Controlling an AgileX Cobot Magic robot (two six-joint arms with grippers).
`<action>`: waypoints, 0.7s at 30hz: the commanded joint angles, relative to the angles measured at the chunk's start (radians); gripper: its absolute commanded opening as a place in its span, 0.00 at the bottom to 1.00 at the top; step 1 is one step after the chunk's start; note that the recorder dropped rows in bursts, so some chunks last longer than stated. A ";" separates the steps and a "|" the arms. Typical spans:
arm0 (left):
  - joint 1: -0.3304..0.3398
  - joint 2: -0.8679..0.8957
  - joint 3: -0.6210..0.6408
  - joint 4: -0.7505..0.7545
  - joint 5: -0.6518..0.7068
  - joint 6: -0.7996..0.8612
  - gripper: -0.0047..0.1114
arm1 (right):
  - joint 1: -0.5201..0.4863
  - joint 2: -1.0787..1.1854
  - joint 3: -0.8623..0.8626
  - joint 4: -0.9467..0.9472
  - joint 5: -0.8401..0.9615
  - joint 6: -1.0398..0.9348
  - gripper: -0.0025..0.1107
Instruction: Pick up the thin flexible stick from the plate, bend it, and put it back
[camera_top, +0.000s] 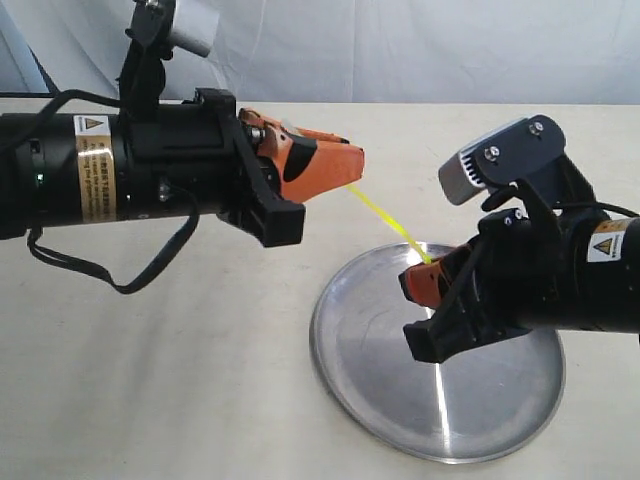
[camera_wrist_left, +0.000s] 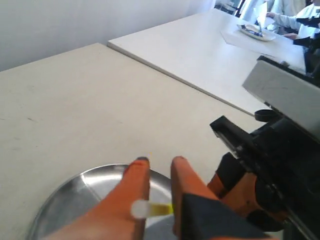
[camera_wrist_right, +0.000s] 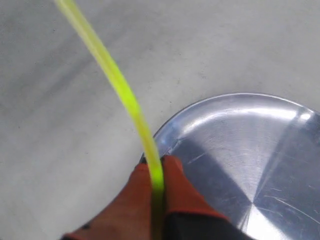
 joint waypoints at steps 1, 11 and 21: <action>-0.004 -0.001 -0.002 0.010 0.030 -0.006 0.42 | -0.007 -0.005 -0.003 -0.072 0.013 0.061 0.02; -0.004 -0.001 -0.002 -0.021 -0.131 -0.007 0.47 | -0.007 0.072 -0.003 -0.561 0.110 0.472 0.02; -0.004 -0.065 -0.002 -0.030 -0.289 -0.008 0.18 | -0.007 0.259 -0.003 -0.764 0.154 0.607 0.02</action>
